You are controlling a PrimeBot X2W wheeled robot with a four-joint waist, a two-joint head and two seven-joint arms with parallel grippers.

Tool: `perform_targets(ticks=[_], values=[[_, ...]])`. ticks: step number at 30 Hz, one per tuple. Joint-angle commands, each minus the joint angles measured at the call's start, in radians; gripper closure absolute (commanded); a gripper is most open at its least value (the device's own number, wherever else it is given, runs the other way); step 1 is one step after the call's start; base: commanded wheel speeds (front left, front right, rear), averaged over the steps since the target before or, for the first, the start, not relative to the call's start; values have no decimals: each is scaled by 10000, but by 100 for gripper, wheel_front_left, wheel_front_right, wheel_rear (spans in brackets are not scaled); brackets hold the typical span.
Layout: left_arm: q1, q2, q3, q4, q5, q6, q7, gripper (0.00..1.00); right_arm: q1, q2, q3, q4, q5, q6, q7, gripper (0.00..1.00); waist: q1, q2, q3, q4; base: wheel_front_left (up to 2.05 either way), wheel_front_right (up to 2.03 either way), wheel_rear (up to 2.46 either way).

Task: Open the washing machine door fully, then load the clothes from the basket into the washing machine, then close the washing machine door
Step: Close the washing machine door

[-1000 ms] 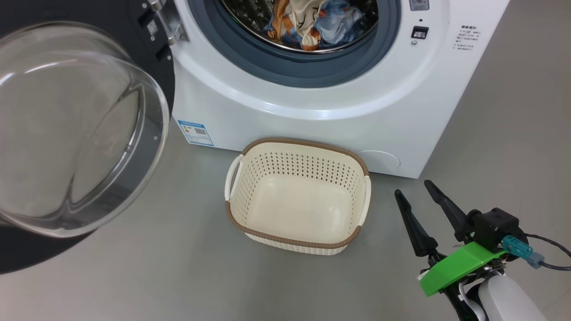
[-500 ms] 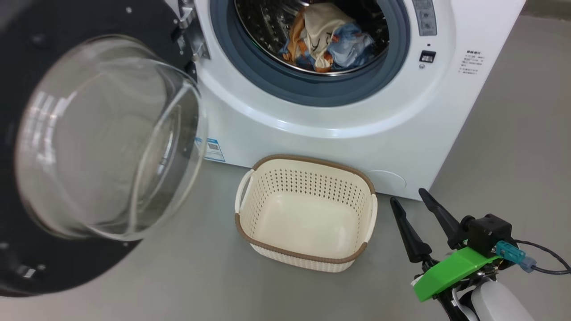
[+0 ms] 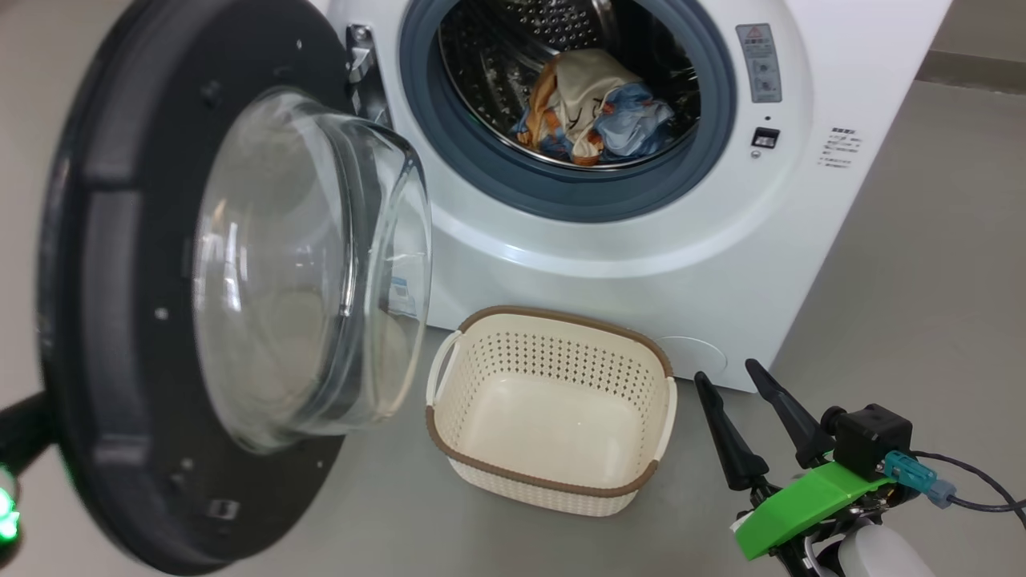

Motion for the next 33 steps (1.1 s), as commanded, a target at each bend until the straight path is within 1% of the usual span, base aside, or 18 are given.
perform_targets(ticks=[1,5,9,12,13,16,22,28,33], values=[[43,226,145,-773,-223,210,308,100,-51,53,158,-315,156,25,-120,0,0,0,-45,-153,0,0,0],[454,-349,-165,-2255,-359,963,551,100,-41,161,110,-383,147,25,-121,0,0,0,-65,-518,0,0,0],[711,-877,-382,-3471,-514,1665,624,100,-3,231,14,-425,128,25,-121,0,0,0,-43,-1031,0,0,0],[814,-1112,-511,-3921,-519,1960,606,100,-4,281,-38,-466,99,25,-121,0,0,0,-29,-1499,0,0,0],[814,-1112,-511,-3921,-519,1960,606,100,-4,281,-38,-466,99,25,-121,0,0,0,-29,-1499,0,0,0],[842,-1297,-664,-4098,-384,2035,469,100,-2,316,-87,-506,75,25,-121,0,0,0,-21,-2027,0,0,0],[717,-1655,-824,-4178,-243,2000,139,100,27,348,-144,-540,57,25,-121,0,0,0,1,-3115,0,0,0],[678,-1890,-913,-4319,170,1669,-430,100,71,338,-142,-568,41,25,-122,0,0,0,46,-4085,0,0,0],[489,-2020,-852,-4258,271,1546,-759,100,38,302,-74,-559,58,25,-122,0,0,0,115,-4599,0,0,0]])
